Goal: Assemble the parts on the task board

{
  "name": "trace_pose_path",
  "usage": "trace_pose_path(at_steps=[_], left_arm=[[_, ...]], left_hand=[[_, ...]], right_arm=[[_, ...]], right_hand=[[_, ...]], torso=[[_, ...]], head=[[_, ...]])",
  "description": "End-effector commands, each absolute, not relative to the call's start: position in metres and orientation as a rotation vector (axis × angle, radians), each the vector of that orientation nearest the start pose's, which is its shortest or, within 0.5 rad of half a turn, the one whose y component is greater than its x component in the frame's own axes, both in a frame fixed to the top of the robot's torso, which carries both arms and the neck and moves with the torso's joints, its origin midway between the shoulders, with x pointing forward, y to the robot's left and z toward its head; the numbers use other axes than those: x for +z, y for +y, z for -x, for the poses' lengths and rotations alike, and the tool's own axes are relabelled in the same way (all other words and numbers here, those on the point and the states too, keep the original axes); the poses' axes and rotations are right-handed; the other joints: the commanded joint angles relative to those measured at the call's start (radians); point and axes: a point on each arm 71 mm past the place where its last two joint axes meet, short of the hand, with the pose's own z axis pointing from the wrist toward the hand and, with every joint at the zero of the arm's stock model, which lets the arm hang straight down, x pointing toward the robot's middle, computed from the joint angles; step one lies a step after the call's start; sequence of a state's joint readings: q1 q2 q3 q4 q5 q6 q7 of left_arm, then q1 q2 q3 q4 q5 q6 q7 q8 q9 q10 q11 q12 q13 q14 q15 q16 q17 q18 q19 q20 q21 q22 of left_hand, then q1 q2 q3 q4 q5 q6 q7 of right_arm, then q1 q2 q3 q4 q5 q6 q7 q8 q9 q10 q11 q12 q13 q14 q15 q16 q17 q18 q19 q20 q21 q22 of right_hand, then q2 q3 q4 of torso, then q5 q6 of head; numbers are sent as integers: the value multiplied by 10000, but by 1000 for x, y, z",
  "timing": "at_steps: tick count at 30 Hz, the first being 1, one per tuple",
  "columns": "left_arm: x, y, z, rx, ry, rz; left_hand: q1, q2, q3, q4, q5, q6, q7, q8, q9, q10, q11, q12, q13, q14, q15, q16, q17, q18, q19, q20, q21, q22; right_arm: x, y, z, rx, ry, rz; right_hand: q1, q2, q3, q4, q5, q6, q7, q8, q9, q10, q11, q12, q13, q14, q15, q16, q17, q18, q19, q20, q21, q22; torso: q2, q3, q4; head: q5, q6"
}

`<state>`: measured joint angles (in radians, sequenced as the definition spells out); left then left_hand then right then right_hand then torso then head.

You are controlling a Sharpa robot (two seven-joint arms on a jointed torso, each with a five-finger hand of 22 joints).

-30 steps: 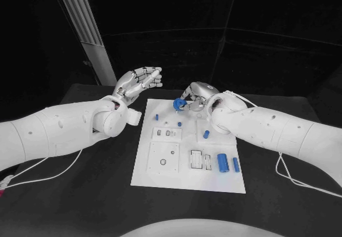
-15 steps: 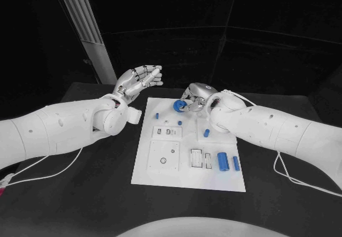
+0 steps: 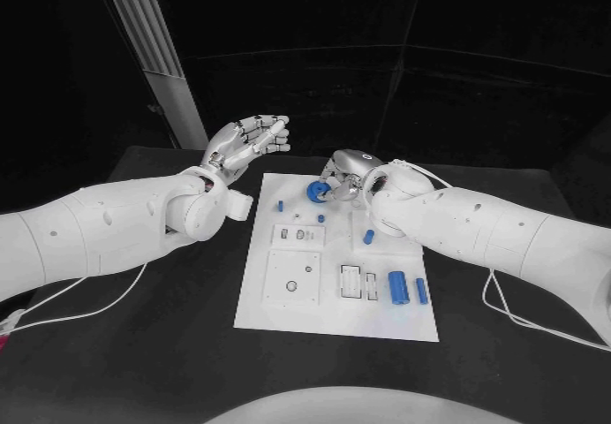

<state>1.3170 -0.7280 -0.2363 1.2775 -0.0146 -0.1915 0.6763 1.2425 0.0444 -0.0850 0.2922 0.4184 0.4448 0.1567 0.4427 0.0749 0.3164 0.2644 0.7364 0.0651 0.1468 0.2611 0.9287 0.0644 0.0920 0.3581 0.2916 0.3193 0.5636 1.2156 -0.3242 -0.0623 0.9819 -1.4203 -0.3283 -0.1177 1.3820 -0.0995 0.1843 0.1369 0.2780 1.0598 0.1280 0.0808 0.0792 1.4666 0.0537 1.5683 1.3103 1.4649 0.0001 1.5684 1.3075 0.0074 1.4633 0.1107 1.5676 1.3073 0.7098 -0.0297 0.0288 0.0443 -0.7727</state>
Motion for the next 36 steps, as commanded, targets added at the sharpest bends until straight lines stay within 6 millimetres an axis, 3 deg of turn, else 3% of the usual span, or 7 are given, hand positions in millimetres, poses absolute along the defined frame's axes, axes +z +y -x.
trace_pose_path(at_steps=[1,9,13,26,36], left_arm=[[-168,224,-524,-16851,11614,7340],[-168,224,-524,-16839,11595,7335],[-168,225,-524,-16833,11599,7340],[-167,226,-524,-16801,11588,7343],[-167,226,-524,-16796,11588,7341]], left_hand=[[22,94,-80,2,20,-74,1381,55,-9,-65,7,39,-4,-56,4,-54,-1,-61,-85,-10,-37,-16],[22,94,-80,2,20,-74,1381,55,-9,-65,7,39,-4,-56,4,-54,-1,-61,-85,-10,-37,-16],[33,105,-90,2,26,-86,1381,75,-9,-69,8,44,-3,-61,6,-50,1,-63,-94,-10,-40,-18],[33,105,-90,2,26,-86,1381,75,-9,-69,8,44,-3,-61,6,-50,1,-63,-94,-10,-40,-18],[33,105,-90,2,26,-86,1381,75,-9,-69,8,44,-3,-61,6,-50,1,-63,-94,-10,-40,-18]], right_arm=[[-207,-79,-562,5964,16773,1459],[-208,-77,-563,5855,16882,1449],[-209,-76,-564,5817,16885,1448],[-210,-74,-566,5721,17031,1477],[-212,-73,-566,5627,17215,1498]], right_hand=[[24,107,2,-55,-70,21,6,-56,6,1041,91,25,2605,1059,80,24,2633,-74,1075,65,31,2635],[20,128,16,-61,-87,-3,10,-77,-2,1041,93,25,2605,1059,82,24,2633,-74,1075,69,31,2635],[23,144,29,-72,-100,-25,15,-94,-10,1041,96,25,2605,1059,84,24,2633,-74,1075,71,31,2635],[-19,116,16,-95,-159,-145,12,-159,-43,1041,83,25,2605,1059,82,24,2633,-74,1075,77,31,2635],[-74,98,8,-153,-292,-487,-12,-193,-103,1041,-31,25,2605,1059,4,24,2633,-74,1075,27,31,2635]], torso=[[0,-1,-3],[0,-5,-7],[0,-3,-10],[0,0,-2],[-6,-1,-6]], head=[[-8,-3],[2,-11],[-90,-1],[-45,-45],[-41,-64]])
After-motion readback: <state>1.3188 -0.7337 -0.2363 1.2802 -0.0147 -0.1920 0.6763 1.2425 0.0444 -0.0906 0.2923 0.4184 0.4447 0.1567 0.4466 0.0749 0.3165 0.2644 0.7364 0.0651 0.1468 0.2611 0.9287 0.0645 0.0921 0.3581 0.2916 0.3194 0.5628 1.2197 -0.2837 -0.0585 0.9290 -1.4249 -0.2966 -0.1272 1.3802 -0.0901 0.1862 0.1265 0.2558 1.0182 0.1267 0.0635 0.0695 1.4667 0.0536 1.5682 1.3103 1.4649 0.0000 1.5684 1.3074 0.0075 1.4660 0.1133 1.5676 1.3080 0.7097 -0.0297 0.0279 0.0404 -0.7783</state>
